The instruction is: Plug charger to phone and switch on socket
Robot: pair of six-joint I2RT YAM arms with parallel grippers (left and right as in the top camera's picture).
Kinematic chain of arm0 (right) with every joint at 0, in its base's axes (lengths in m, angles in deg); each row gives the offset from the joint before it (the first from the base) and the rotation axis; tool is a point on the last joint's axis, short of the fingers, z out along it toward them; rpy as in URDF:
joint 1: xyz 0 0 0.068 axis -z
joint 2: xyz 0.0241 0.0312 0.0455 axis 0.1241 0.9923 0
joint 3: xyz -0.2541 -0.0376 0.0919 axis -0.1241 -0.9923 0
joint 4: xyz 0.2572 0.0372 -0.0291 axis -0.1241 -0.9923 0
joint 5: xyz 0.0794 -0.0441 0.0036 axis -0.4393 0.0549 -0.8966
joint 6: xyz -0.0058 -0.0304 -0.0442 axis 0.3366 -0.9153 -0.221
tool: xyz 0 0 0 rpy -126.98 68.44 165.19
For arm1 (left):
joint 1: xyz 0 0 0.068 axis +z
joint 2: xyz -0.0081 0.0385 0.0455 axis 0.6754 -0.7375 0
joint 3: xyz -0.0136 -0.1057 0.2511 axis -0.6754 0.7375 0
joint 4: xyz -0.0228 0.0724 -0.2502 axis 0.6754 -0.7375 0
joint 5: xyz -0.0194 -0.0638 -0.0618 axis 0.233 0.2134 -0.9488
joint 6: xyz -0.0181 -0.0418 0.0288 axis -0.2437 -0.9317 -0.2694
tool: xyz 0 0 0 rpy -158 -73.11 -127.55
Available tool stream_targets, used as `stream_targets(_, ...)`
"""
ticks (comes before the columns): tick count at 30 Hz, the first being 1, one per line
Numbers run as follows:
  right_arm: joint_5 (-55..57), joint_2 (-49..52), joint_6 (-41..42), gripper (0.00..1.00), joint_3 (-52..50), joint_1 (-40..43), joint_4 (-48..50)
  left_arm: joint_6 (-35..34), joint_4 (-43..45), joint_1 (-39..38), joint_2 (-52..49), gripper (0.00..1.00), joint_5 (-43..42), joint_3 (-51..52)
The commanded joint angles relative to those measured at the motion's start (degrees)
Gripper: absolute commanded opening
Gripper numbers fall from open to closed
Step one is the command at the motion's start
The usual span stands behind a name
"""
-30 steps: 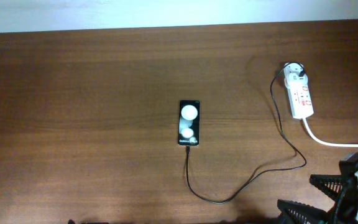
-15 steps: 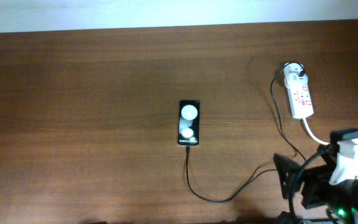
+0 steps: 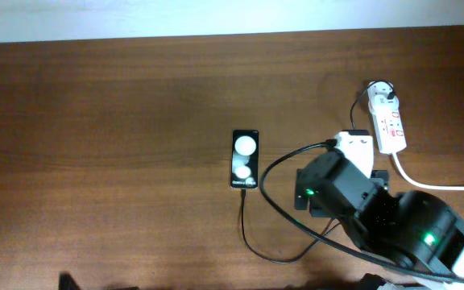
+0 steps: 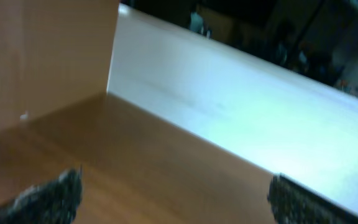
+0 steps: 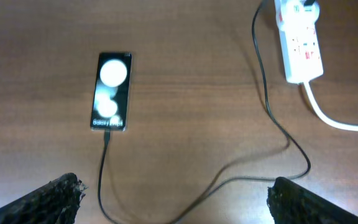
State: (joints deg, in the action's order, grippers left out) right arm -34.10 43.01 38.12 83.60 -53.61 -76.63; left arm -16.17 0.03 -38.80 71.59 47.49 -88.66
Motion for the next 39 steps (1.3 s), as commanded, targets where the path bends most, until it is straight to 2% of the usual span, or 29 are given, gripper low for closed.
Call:
stream_targets(1,-1.79,-3.74,0.70,0.99,0.22,0.04,0.20,-0.39,11.72,0.24,0.07,0.99,0.74,15.61)
stream_targets(2,-2.40,-5.70,0.70,0.99,0.22,0.04,0.17,-0.37,18.08,0.24,0.04,0.99,0.72,23.61)
stream_targets(4,-2.45,-7.76,0.70,0.99,0.22,0.04,-0.02,-0.39,24.81,0.22,0.04,0.99,-1.16,33.29)
stream_targets(6,-3.54,-8.98,0.70,0.99,0.22,0.04,-0.79,-0.39,35.89,0.24,0.04,0.99,-10.73,43.34)
stream_targets(10,-6.95,-9.05,0.68,0.99,0.22,0.04,-1.64,-0.39,48.94,0.24,0.04,0.99,-12.13,53.48)
stream_targets(15,-7.34,-8.96,0.68,0.99,0.22,0.04,-1.51,-0.39,49.86,0.24,0.04,0.99,-12.15,59.49)
stream_targets(20,-7.28,-7.89,0.68,0.99,0.22,0.04,-1.46,-0.37,50.03,0.24,-0.17,0.99,-12.15,59.49)
stream_targets(21,-6.56,-7.19,0.68,0.96,0.22,0.04,-1.46,-0.37,50.03,0.24,-0.17,0.99,-12.17,59.49)
stream_targets(23,-3.34,-5.05,0.76,0.83,0.22,0.04,-1.07,-0.37,50.03,0.24,-0.17,0.99,-12.15,59.49)
stream_targets(25,-1.99,-2.34,4.79,0.73,0.22,0.11,-0.37,-0.37,50.03,0.24,-0.17,0.99,-12.17,59.49)
stream_targets(27,-1.33,1.05,7.78,0.59,0.24,2.80,0.37,-0.37,50.03,0.24,-0.17,0.99,-12.17,59.49)
stream_targets(29,-4.70,4.52,7.74,0.38,0.66,11.69,1.36,-0.37,50.03,0.24,-0.17,0.99,-12.15,59.49)
stream_targets(30,-4.96,5.29,7.52,0.32,1.18,16.33,1.36,-0.37,50.03,0.24,-0.17,0.99,-12.15,59.49)
stream_targets(32,-4.96,5.51,7.30,0.18,4.44,28.15,1.40,-0.37,50.03,0.24,-0.17,0.99,-12.15,59.49)
stream_targets(33,-6.25,6.49,4.59,0.06,8.17,37.33,1.42,-0.37,50.03,0.24,-0.17,0.99,-12.15,59.49)
stream_targets(34,-9.46,9.20,0.76,0.04,11.61,44.17,1.53,-0.37,50.03,0.24,-0.17,0.99,-12.17,59.49)
stream_targets(36,-14.86,15.61,-4.11,0.04,17.03,51.52,1.44,-0.37,50.03,0.24,-0.17,0.99,-12.15,59.49)
stream_targets(39,-20.76,27.06,-5.03,0.04,25.53,58.73,0.52,-0.37,50.03,0.24,-0.17,0.99,-12.15,59.49)
